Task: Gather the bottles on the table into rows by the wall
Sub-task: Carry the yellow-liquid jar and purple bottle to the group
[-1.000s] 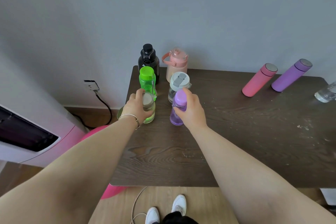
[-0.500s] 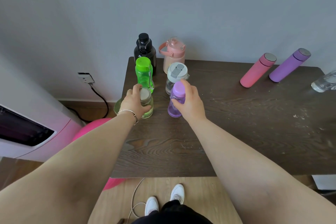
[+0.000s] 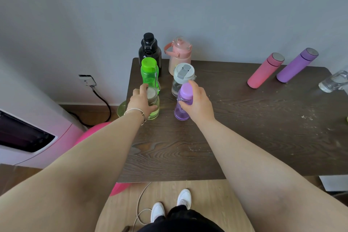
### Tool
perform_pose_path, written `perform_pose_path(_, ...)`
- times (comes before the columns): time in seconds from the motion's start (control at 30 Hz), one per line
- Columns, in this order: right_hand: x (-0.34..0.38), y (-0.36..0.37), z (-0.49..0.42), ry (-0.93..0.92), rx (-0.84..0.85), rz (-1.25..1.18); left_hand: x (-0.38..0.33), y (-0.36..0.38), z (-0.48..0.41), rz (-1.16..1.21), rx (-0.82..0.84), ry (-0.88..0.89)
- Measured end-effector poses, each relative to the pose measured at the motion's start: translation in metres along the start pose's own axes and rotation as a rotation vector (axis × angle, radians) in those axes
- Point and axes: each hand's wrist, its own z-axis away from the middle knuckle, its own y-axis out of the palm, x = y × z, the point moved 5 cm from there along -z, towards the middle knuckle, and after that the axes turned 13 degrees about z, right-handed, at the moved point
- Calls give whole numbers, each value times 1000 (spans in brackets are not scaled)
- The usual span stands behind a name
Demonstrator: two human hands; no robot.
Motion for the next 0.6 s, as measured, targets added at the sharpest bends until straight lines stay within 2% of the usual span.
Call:
perform_pose_path(0.27, 9, -1, 0, 6, 46, 61, -5, -8, 5, -240, -27, 76)
perform_pose_path(0.47, 7, -9, 2, -20, 120, 205, -23, -15, 16, -493, -36, 220)
perform_pose_path(0.6, 1, -20, 6, -49, 127, 305, -42, -14, 25, -548, -42, 278)
